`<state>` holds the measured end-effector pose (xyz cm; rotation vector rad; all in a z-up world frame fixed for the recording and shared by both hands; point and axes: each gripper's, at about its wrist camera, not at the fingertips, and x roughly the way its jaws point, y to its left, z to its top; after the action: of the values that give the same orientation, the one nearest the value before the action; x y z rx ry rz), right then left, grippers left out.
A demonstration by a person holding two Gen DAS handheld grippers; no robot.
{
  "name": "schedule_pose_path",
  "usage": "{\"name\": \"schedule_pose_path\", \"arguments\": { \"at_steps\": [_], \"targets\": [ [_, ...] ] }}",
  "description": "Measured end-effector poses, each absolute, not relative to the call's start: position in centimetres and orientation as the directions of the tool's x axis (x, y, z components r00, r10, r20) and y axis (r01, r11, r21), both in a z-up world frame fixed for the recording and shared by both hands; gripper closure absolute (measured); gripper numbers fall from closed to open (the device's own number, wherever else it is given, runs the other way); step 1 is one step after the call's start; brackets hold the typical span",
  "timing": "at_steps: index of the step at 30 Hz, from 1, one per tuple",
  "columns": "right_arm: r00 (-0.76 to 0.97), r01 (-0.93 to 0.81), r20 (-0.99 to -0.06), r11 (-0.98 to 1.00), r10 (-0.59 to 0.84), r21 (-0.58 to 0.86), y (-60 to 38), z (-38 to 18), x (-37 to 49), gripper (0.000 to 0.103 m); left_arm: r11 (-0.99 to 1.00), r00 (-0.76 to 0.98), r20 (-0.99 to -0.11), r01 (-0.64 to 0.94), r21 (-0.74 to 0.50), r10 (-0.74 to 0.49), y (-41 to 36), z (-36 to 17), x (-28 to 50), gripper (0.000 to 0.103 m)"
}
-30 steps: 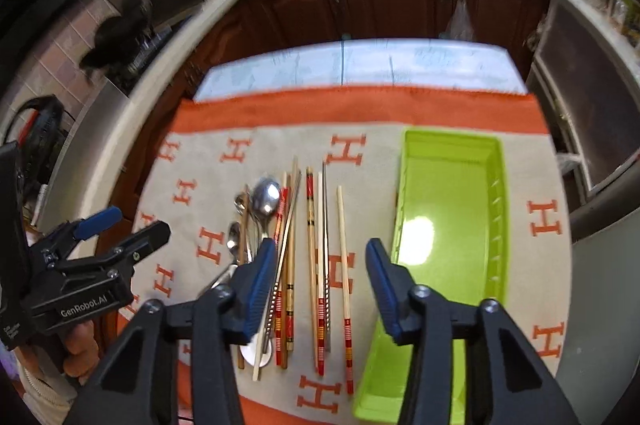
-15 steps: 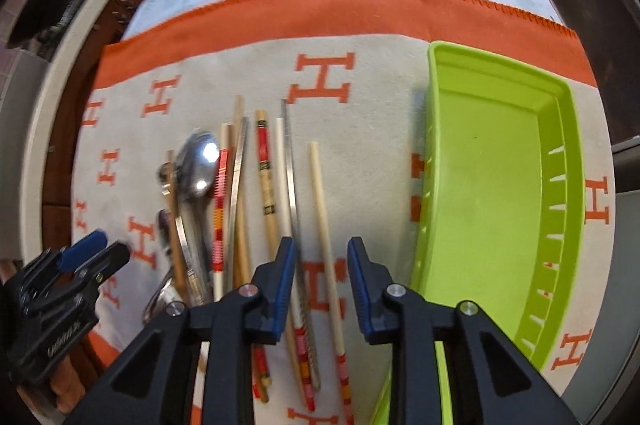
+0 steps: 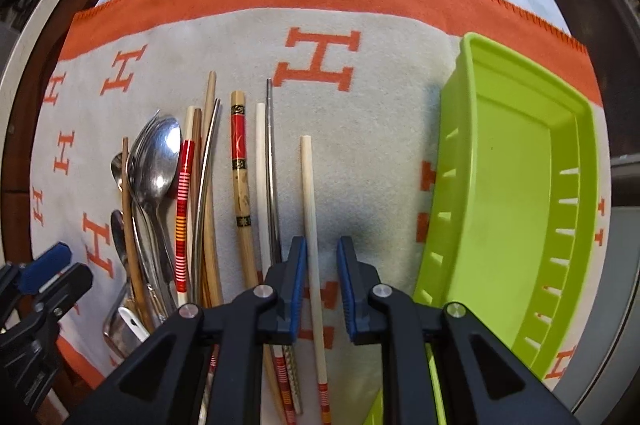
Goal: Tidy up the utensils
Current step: 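Move both tools down toward the row of chopsticks and spoons, then grasp a plain wooden chopstick with the right tool while the left tool grasps a red-striped chopstick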
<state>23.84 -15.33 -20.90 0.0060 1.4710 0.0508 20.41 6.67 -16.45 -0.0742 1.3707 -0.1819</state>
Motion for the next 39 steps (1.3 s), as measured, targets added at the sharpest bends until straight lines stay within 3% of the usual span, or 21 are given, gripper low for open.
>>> {"name": "schedule_pose_path", "arguments": {
  "at_steps": [2, 7, 15, 18, 28, 39],
  "targets": [
    [0.118, -0.031, -0.992, 0.999, 0.031, 0.028, -15.4, -20.8, 23.6, 0.098, 0.98, 0.193, -0.964, 0.108, -0.166, -0.184, 5.4, -15.8, 20.4, 0.07],
    [0.137, 0.021, -0.98, 0.989, 0.144, 0.148, -17.4, -19.7, 22.5, 0.098, 0.972, 0.196, -0.958, 0.145, -0.182, -0.209, 2.4, -14.6, 20.7, 0.071],
    [0.222, 0.036, -0.937, 0.958, 0.269, 0.283, -20.3, -16.6, 19.9, 0.098, 0.963, 0.156, -0.956, 0.144, -0.226, -0.248, -2.2, -15.6, 22.4, 0.096],
    [0.246, 0.04, -0.922, 0.947, 0.298, 0.317, -20.8, -15.8, 19.5, 0.098, 0.966, 0.147, -0.958, 0.121, -0.23, -0.246, -3.4, -16.4, 23.1, 0.099],
    [0.275, 0.04, -0.897, 0.928, 0.347, 0.371, -22.5, -15.2, 17.7, 0.098, 0.964, 0.103, -0.958, 0.05, -0.262, -0.266, -4.6, -19.5, 24.4, 0.103],
    [0.285, 0.049, -0.887, 0.918, 0.364, 0.393, -23.7, -15.4, 16.9, 0.098, 0.979, 0.085, -0.976, 0.053, -0.195, -0.199, -5.8, -20.9, 25.0, 0.103]
  ]
}}
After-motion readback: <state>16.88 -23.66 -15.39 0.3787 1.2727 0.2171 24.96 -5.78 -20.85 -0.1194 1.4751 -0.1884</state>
